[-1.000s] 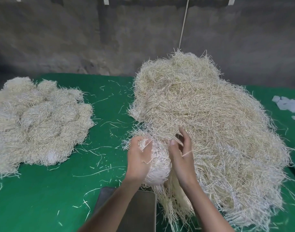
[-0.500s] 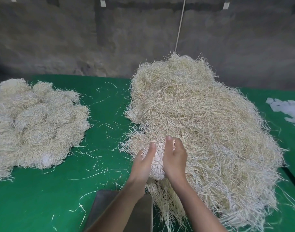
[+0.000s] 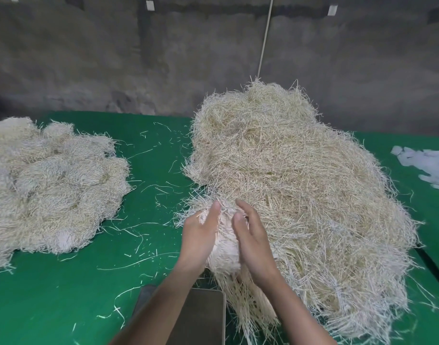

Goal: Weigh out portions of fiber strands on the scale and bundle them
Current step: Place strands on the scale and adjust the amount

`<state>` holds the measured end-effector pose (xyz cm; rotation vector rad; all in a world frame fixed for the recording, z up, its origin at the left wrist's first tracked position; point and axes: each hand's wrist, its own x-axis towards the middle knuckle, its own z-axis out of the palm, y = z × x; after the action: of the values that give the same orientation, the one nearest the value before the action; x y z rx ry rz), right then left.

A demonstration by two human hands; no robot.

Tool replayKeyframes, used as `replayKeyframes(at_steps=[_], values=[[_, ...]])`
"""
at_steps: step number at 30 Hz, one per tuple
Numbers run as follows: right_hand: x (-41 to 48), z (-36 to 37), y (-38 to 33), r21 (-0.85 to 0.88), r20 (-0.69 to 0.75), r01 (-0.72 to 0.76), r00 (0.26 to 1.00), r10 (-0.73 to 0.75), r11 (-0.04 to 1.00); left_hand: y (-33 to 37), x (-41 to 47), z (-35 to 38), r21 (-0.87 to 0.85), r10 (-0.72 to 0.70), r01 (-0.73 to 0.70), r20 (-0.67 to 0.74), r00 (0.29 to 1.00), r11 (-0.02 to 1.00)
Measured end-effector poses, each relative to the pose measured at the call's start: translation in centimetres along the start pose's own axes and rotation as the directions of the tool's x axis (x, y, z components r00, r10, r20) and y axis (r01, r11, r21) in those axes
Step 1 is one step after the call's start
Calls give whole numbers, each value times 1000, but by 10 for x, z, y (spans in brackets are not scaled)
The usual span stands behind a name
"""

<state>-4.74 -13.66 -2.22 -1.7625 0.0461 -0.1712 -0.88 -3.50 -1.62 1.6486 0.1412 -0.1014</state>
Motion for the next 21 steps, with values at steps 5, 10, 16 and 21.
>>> replayKeyframes(at_steps=[5, 10, 16, 21], values=[[-3, -12, 2, 235, 99, -167, 984, 148, 958, -2, -2, -14, -124, -135, 167, 236, 962, 978], [-9, -9, 4, 437, -37, -217, 965, 258, 873, -27, -34, -26, -279, -64, 158, 319, 946, 947], [-18, 4, 8, 146, -69, -163, 982, 175, 976, -42, -41, -15, -391, -23, 94, 184, 983, 915], [-18, -14, 20, 343, 199, -137, 978, 71, 929, -39, -34, -45, -405, -53, 96, 116, 992, 909]])
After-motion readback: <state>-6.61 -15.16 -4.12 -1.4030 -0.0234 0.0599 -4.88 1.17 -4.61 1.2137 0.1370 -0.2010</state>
